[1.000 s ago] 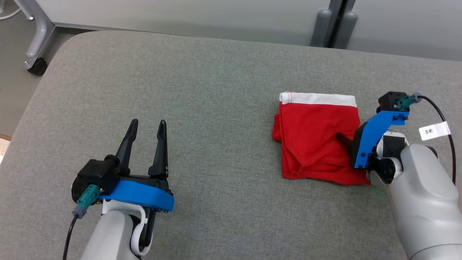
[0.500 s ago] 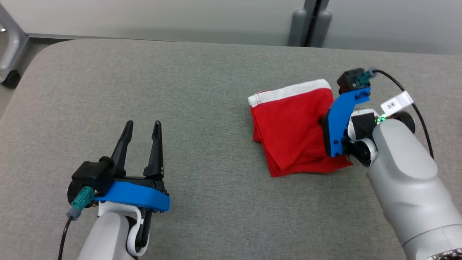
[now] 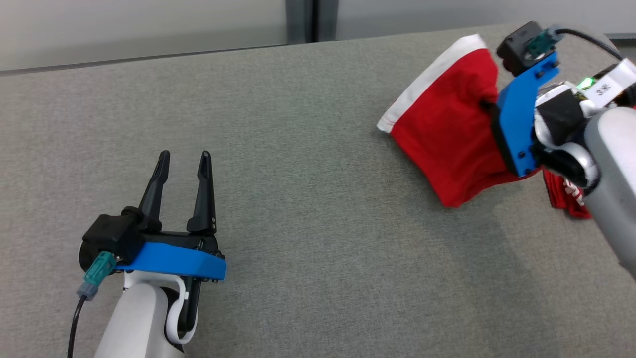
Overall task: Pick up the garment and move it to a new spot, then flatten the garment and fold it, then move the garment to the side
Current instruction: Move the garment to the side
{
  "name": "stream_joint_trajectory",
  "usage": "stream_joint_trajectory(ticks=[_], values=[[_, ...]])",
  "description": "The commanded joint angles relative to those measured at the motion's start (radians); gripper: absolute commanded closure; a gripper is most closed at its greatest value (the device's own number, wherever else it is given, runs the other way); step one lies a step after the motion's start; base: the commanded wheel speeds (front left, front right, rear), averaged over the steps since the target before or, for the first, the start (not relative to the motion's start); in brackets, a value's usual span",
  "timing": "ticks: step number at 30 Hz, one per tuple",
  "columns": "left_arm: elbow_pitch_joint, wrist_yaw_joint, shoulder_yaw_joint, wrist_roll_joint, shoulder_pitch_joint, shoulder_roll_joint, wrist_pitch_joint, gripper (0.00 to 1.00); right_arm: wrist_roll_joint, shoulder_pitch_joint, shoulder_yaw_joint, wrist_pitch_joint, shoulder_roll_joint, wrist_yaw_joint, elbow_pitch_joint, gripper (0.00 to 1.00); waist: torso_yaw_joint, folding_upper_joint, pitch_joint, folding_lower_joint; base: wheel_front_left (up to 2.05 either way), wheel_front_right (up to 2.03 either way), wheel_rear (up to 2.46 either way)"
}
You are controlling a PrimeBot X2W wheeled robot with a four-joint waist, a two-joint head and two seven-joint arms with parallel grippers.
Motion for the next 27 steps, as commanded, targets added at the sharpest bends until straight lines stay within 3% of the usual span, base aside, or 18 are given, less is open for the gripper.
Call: stream_joint_trajectory(ticks=[1, 11, 14, 21, 25, 27], values=[[-0.004, -0.002, -0.002, 0.004, -0.019, 0.011, -0.003, 0.00, -0.004, -0.013, -0.005, -0.006, -0.032, 0.000, -0.010, 1.00, -0.015, 0.0000, 0.008, 0.0000, 0.00, 0.00, 0.00], [-0.020, -0.002, -0.036, 0.009, -0.077, 0.053, -0.003, 0.00, -0.013, 0.019, -0.057, -0.064, -0.199, 0.000, -0.010, 1.00, -0.063, 0.0000, 0.104, 0.0000, 0.00, 0.00, 0.00], [-0.035, -0.002, -0.041, 0.011, -0.089, 0.069, -0.003, 0.00, -0.071, 0.031, -0.067, -0.082, -0.266, 0.000, 0.011, 1.00, -0.066, 0.0000, 0.130, 0.0000, 0.00, 0.00, 0.00], [-0.063, -0.002, -0.044, 0.015, -0.105, 0.112, -0.003, 0.00, -0.187, 0.050, -0.128, -0.179, -0.307, 0.000, 0.063, 1.00, -0.079, 0.0000, 0.186, 0.0000, 0.00, 0.00, 0.00], [-0.087, -0.001, -0.041, 0.021, -0.113, 0.142, 0.008, 0.00, -0.296, 0.058, -0.173, -0.262, -0.299, 0.000, 0.111, 1.00, -0.091, 0.0000, 0.224, 0.0000, 0.00, 0.00, 0.00], [-0.122, 0.006, -0.038, 0.027, -0.120, 0.164, 0.026, 0.00, -0.396, 0.053, -0.236, -0.343, -0.262, 0.000, 0.162, 1.00, -0.103, 0.0000, 0.250, 0.0000, 0.00, 0.00, 0.00]])
